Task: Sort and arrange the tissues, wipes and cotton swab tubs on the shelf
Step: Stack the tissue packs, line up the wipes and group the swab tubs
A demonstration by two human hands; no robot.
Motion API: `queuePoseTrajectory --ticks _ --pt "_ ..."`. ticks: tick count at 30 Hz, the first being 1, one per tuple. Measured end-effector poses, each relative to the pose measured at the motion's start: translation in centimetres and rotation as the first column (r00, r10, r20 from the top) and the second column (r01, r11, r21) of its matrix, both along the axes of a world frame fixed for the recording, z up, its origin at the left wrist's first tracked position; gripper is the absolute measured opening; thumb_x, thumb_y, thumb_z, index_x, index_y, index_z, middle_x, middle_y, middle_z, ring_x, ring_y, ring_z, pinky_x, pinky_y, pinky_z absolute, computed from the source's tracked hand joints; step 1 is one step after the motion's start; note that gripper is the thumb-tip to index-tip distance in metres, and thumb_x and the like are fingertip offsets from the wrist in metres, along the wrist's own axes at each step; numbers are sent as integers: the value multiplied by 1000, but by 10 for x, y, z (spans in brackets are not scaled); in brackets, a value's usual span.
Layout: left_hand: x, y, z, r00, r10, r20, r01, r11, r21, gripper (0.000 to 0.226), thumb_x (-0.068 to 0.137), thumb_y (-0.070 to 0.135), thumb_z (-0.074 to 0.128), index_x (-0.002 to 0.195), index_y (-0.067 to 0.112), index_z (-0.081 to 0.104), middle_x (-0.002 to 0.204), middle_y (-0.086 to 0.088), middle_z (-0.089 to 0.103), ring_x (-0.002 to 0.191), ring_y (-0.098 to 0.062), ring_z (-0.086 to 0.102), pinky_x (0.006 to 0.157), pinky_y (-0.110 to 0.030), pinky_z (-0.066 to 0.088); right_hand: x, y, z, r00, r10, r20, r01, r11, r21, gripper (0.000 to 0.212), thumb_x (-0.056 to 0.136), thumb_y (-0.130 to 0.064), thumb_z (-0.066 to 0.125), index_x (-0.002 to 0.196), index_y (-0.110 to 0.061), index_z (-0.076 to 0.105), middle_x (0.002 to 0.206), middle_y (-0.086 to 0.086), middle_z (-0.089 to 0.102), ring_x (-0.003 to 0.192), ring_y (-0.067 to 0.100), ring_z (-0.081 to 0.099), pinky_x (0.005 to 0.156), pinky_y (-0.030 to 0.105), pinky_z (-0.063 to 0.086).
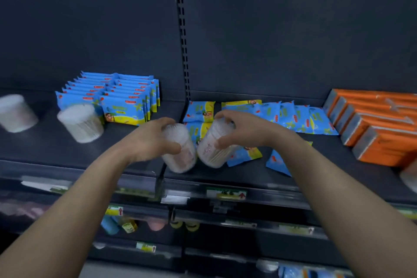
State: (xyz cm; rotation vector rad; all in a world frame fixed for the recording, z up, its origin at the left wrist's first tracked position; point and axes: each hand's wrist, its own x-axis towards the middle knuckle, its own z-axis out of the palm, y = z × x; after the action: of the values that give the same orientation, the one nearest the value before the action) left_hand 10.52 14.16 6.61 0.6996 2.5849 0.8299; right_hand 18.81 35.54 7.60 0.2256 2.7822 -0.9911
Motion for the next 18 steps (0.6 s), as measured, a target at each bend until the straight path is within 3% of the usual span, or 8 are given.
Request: queuePoseTrajectory --ticks 4,9,12,15,16,18 --pt "-9 -1 2 994 -112 4 112 994 -19 88 54 36 63 139 28 39 136 6 46 114 -13 49 88 -25 42 -3 -7 -5 999 -53 -5 53 998 28 70 76 -33 73 138 -33 40 133 -9 45 103 10 45 74 20 38" --pt "-13 12 3 952 -303 -30 301 952 -58 80 71 24 72 142 27 35 144 8 38 119 -9 43 87 -21 35 3 -4 2 988 -79 131 35 952 306 73 72 -24 75 135 -39 41 132 -1 40 110 24 51 87 36 49" --pt "-10 25 2 922 -386 -33 385 922 -38 78 72 22 72 141 28 36 145 10 38 127 -8 39 94 -19 32 13 5 5 974 -113 198 38 937 348 75 71 -10 71 132 -44 42 127 3 37 100 28 55 77 36 53" --pt "-6 38 -1 898 -439 -10 439 898 -19 79 73 24 72 142 29 35 144 12 38 124 -6 39 95 -19 32 22 13 7 966 -129 222 56 950 309 76 72 2 66 130 -43 44 130 1 36 75 17 54 57 27 48" --pt "-4 43 -2 892 -452 -5 452 892 -14 79 73 24 72 142 30 34 143 12 37 122 -5 39 94 -19 32 25 15 7 964 -129 232 53 951 306 79 73 5 64 132 -43 42 133 0 34 72 14 51 55 24 45" --pt "-2 54 -4 878 -478 -5 478 878 -23 80 72 23 72 142 31 33 144 12 36 123 -6 39 94 -19 34 31 18 7 960 -131 249 47 948 315 87 74 8 62 138 -44 34 141 -3 28 85 17 52 60 24 45"
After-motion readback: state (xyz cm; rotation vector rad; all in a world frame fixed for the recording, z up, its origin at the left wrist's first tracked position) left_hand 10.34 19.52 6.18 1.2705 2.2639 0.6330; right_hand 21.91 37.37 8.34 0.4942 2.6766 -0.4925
